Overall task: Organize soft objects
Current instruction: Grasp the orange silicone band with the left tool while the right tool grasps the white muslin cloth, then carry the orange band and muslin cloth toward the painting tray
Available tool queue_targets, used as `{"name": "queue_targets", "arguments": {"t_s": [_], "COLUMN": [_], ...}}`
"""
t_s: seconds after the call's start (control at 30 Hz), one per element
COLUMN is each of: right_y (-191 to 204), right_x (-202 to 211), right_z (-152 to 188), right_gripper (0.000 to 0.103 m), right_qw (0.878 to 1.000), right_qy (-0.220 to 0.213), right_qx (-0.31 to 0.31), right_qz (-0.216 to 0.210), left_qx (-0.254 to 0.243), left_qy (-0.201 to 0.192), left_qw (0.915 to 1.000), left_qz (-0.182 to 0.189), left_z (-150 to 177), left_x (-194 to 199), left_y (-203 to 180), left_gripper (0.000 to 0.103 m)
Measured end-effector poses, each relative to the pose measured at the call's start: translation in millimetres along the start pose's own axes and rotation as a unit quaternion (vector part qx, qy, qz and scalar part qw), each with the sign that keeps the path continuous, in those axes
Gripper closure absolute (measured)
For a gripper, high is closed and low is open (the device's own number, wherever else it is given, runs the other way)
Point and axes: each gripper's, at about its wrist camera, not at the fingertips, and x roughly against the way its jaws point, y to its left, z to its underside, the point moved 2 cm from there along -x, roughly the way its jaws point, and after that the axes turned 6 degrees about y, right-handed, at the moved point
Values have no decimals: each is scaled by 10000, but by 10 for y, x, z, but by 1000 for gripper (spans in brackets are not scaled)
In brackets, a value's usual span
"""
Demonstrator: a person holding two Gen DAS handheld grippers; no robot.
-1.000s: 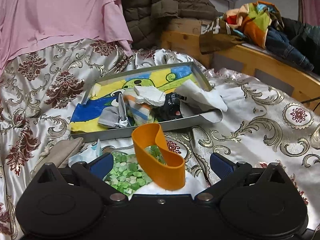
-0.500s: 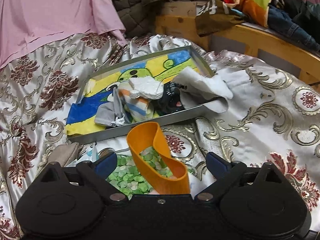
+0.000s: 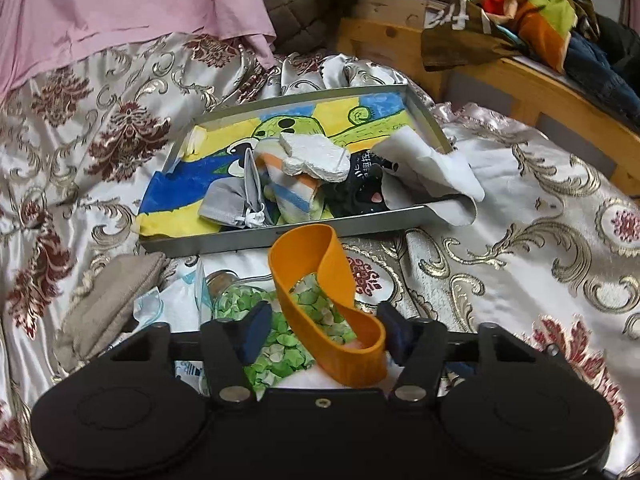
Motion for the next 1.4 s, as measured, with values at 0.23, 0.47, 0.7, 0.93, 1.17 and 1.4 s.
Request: {"name": "queue_targets", "arguments": {"t_s": [0.23,0.47,0.7,0.93,1.17,1.4], "right_y": [33,51,146,174,180,93], "right_x": [10,18,34,109,211,406], "right_z": [-6,5,10,-2,-46,-117], "right_gripper": [16,34,48,62,78,80], "right_qw": [9999,9997,9992,9988,9991,9994], "right_qy": [44,107,105,186,287,301], "right_qx": [85,90,358,424,286,-50], "right_qz": [-114,-198,-166,-144,-105,141], "left_qx": [277,476,672,884,871,863], "left_qy": [61,43,-35,-156,-224,-231], "left_qw": [9996,9987,9975,9958,9957,9959], "left_qz": [93,183,231,201,205,137], "left_z": [-25,-15,37,126,306,473], "left_x": [34,87,179,303,512,729], "left_y": [50,144,260,409,518,723], "left_gripper": [69,78,82,82,82,84]}}
